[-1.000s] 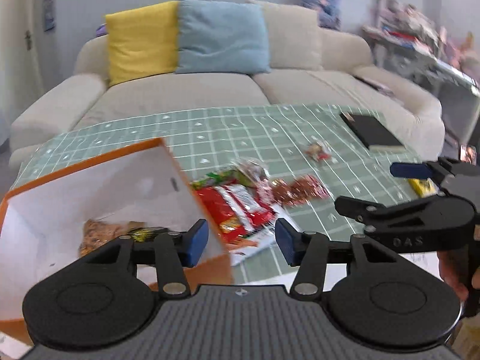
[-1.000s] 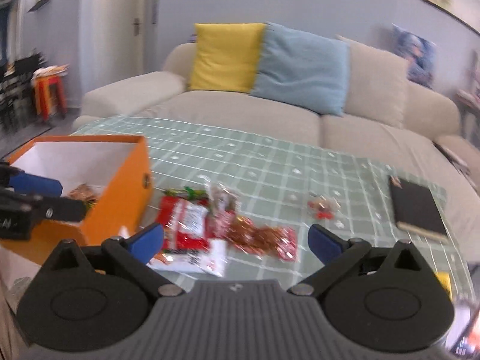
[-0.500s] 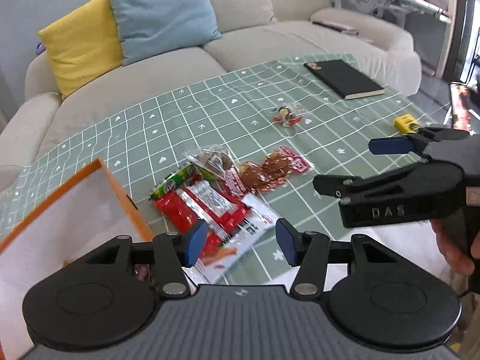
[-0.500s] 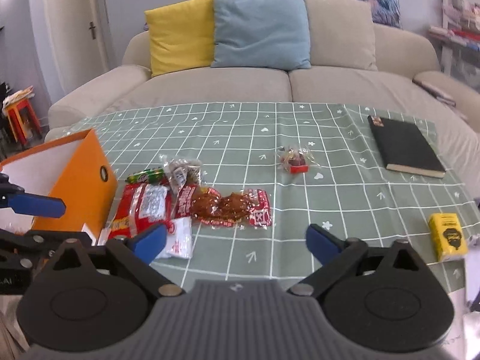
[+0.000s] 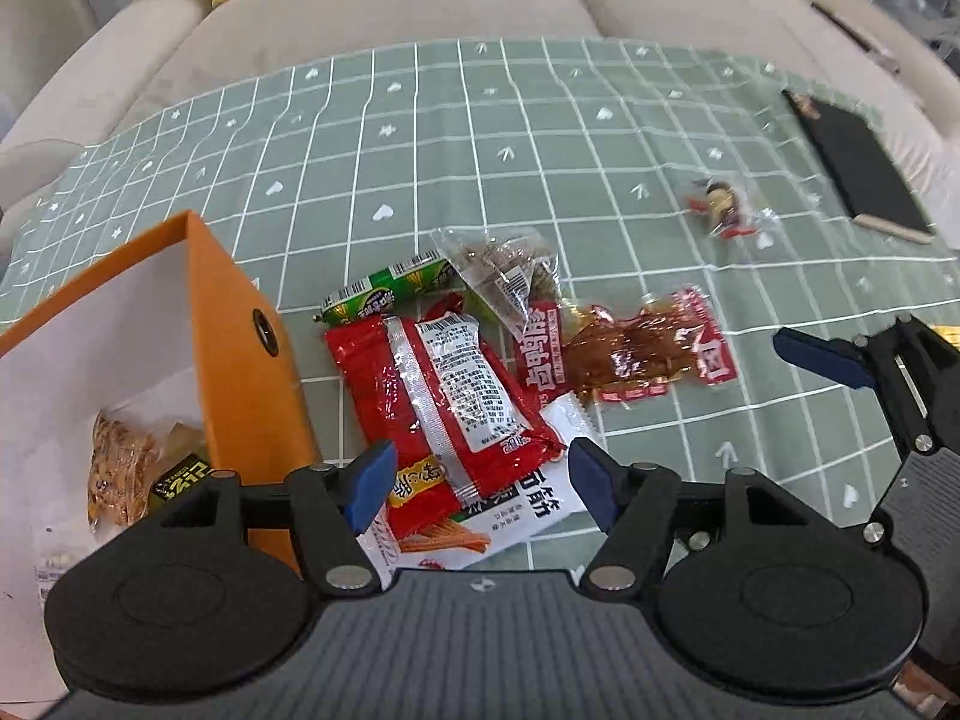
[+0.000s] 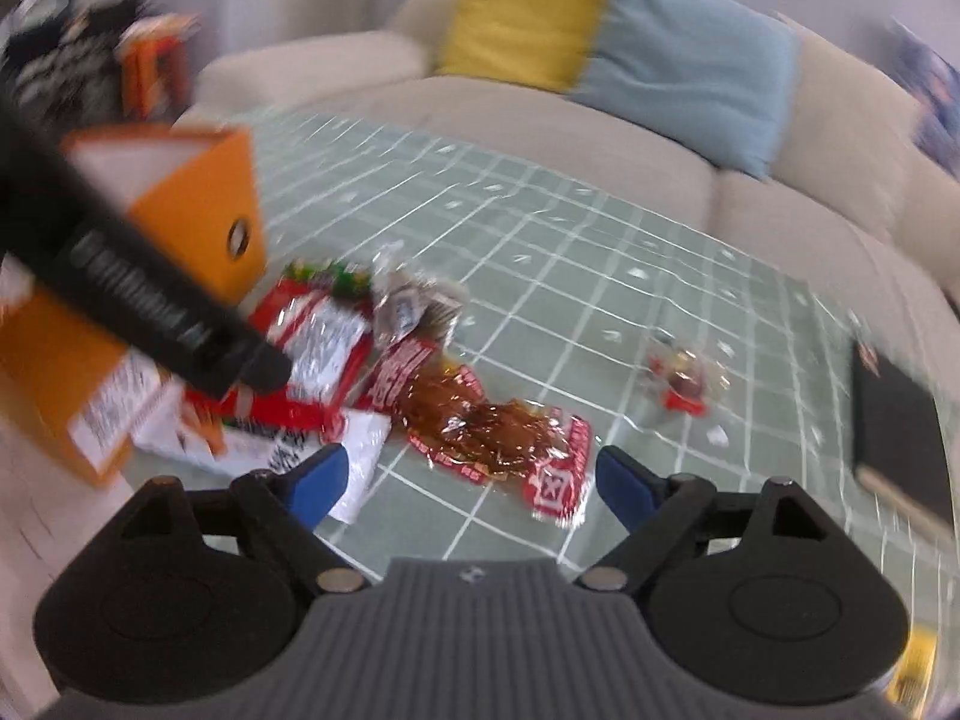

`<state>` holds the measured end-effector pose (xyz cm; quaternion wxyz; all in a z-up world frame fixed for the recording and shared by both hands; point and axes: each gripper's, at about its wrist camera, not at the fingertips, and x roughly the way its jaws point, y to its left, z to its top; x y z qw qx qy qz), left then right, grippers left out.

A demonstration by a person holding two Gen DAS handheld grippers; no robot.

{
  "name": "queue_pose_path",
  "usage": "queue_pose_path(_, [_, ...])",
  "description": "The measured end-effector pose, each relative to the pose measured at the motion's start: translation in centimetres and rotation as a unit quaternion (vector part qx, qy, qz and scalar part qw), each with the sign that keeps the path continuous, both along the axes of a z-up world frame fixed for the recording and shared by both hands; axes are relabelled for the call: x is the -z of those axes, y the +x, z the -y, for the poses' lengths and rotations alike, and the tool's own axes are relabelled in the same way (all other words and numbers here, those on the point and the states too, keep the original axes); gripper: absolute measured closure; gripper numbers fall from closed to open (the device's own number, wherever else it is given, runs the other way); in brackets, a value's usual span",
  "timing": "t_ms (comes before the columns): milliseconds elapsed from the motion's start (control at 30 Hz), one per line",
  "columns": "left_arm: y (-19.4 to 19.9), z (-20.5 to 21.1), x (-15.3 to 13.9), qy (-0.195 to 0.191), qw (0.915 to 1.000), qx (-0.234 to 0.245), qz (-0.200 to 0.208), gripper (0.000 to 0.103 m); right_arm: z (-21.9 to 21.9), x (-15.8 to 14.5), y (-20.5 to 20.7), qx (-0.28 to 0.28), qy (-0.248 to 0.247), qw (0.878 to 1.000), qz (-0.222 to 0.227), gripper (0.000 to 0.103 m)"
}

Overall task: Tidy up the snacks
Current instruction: 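Move both tools back from the box toward the snack pile, then grasp the red chip bag with left tool while right tool grasps the white spicy-strip packet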

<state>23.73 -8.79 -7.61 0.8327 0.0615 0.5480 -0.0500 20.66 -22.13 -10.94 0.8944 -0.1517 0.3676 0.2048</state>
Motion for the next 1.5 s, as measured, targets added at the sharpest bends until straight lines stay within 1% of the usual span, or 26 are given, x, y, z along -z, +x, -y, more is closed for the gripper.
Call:
queue_pose_path(133, [1.2,0.5,1.3,0.022,0.9995,-0.022,-0.011,0.025,0.0,1.3,1.7,-0.047,-0.006,0.999,-0.003,0.016])
queue_pose_path(233, [1.7,0.4,2.4,0.024,0.9988,-0.040,-0.016,0.025,0.4,2.2,2.7,-0.060,-0.006,0.998,-0.008,0.012])
queue_pose_path(333, [2.2,0.3,3.7,0.027,0.9982,-0.048,-0.023,0.025,1.0,2.8,3.6,-0.056,0.008,0.998,-0.016,0.012])
queue_pose_path(400, [2.4,0.5,4.2,0.032,0.9982,-0.048,-0.018,0.022,1.3,3.0,4.2,-0.059,0.022,0.998,-0.023,0.012])
queue_pose_path(500, [2.6,0.8,4.7,0.047,0.9980,-0.041,-0.012,0.019,1.4,3.6,4.6,-0.066,0.030,0.997,-0.030,0.007])
queue_pose_path(567, [2.7,0.9,5.0,0.049,0.9981,-0.034,-0.019,0.019,1.4,4.1,5.1,-0.060,0.032,0.997,-0.037,0.007])
queue_pose_path(667, [2.7,0.7,5.1,0.045,0.9984,-0.029,-0.016,0.019,1.7,4.8,5.9,-0.041,0.038,0.997,-0.044,0.007])
queue_pose_path(733, [2.8,0.5,5.1,0.036,0.9986,-0.034,-0.017,0.023,1.9,5.0,6.2,-0.032,0.044,0.997,-0.050,0.008])
queue_pose_path(767, [2.8,0.4,5.1,0.028,0.9987,-0.039,-0.018,0.028,2.0,5.0,6.2,-0.030,0.044,0.997,-0.050,0.012])
queue_pose_path(800, [2.9,0.1,5.1,0.016,0.9988,-0.042,-0.021,0.039,2.0,4.9,6.0,-0.029,0.043,0.998,-0.047,0.014])
queue_pose_path(833, [2.8,-0.2,5.0,0.003,0.9988,-0.044,-0.022,0.044,2.0,4.8,5.9,-0.026,0.043,0.998,-0.044,0.021])
queue_pose_path(867, [2.6,-0.4,4.9,-0.007,0.9989,-0.042,-0.020,0.056,2.1,4.6,5.9,-0.019,0.040,0.998,-0.039,0.033])
queue_pose_path(900, [2.4,-0.4,4.8,-0.013,0.9991,-0.037,-0.017,0.067,2.1,4.5,5.8,-0.010,0.039,0.999,-0.035,0.037])
queue_pose_path(933, [2.2,-0.3,4.8,-0.015,0.9993,-0.031,-0.013,0.070,2.2,4.3,5.9,0.001,0.039,0.999,-0.038,0.049])
queue_pose_path(967, [1.9,-0.2,4.8,-0.018,0.9995,-0.025,-0.011,0.075,2.3,4.2,5.8,0.011,0.038,0.999,-0.037,0.057])
queue_pose_path(1000, [1.6,-0.1,4.8,-0.022,0.9995,-0.021,-0.010,0.081,2.4,4.2,5.8,0.015,0.040,0.998,-0.040,0.059])
queue_pose_path(1033, [1.3,-0.1,4.9,-0.031,0.9993,-0.018,-0.012,0.083,2.5,4.1,5.7,0.019,0.041,0.998,-0.040,0.064])
queue_pose_path(1100, [0.6,-0.1,4.9,-0.052,0.9985,-0.011,-0.015,0.090,2.6,4.0,5.3,0.025,0.038,0.998,-0.037,0.076])
queue_pose_path(1133, [0.2,0.0,4.9,-0.055,0.9984,-0.004,-0.012,0.091,2.6,3.9,5.0,0.025,0.038,0.998,-0.037,0.097])
queue_pose_path(1167, [-0.3,0.1,4.9,-0.059,0.9982,0.003,-0.010,0.092,2.5,3.8,4.8,0.024,0.036,0.998,-0.042,0.103])
queue_pose_path(1267, [-1.5,0.3,4.8,-0.077,0.9966,0.025,-0.011,0.096,2.0,3.8,3.9,0.020,0.020,0.999,-0.046,0.103])
queue_pose_path(1367, [-2.7,0.3,4.9,-0.099,0.9937,0.049,-0.014,0.098,2.1,3.7,2.9,0.006,0.034,0.997,-0.068,0.103])
queue_pose_path(1467, [-3.6,0.0,4.8,-0.112,0.9921,0.055,-0.016,0.097,2.3,3.5,2.4,0.002,0.056,0.994,-0.092,0.103])
queue_pose_path(1500, [-3.7,-0.2,4.7,-0.114,0.9921,0.051,-0.015,0.093,2.5,3.6,2.2,0.005,0.061,0.994,-0.096,0.103])
